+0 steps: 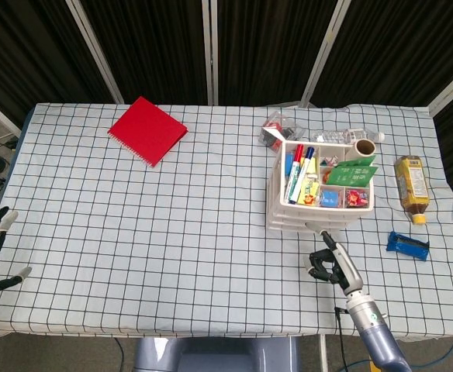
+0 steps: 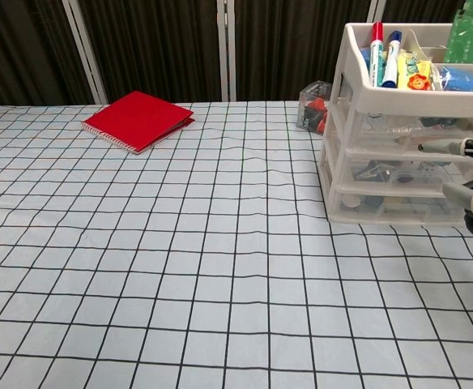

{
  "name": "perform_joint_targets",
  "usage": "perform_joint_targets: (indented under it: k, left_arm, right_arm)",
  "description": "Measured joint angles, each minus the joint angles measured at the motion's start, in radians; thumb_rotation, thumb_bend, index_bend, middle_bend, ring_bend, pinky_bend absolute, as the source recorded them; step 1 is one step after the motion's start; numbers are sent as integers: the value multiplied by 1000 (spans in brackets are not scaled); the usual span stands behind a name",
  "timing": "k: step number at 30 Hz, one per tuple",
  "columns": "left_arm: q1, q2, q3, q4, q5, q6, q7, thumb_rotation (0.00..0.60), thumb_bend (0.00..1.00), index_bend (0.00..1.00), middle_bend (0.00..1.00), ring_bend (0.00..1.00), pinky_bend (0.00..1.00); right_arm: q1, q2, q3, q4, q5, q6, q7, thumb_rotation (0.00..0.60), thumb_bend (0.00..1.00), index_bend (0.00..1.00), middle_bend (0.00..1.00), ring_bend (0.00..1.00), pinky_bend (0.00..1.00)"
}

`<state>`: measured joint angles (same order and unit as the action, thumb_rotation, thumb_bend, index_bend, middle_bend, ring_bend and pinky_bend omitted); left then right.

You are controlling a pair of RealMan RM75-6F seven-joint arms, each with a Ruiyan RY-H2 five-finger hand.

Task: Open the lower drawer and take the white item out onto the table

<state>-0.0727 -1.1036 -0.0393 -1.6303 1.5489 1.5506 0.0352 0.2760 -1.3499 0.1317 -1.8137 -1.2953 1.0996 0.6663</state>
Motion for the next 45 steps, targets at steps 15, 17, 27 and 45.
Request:
perform_joint_targets:
  k: [15, 17, 27, 45]
  left_arm:
    - [2, 1, -1, 0, 6, 7, -2, 600, 107, 0, 0, 0, 0]
    - [1, 1, -1, 0, 6, 6, -3, 600, 107, 0, 0, 0, 0]
    - [-1, -2, -1, 4, 6, 1, -2, 600, 106, 0, 0, 0, 0]
    - [-3, 0, -1, 5, 1, -7, -3, 600, 106, 0, 0, 0, 0]
  right_arm:
    - [3, -44, 40, 30, 63, -21, 44, 600, 437, 6, 913, 914, 752]
    - [4, -50, 45, 34, 71, -20, 42, 600, 438, 4, 913, 914, 752]
    - [6, -83, 72, 53, 101, -28, 65, 600, 453, 12, 913, 914, 751]
    - [8, -116, 94, 52, 112, -89, 166, 600, 467, 142, 914, 914, 751]
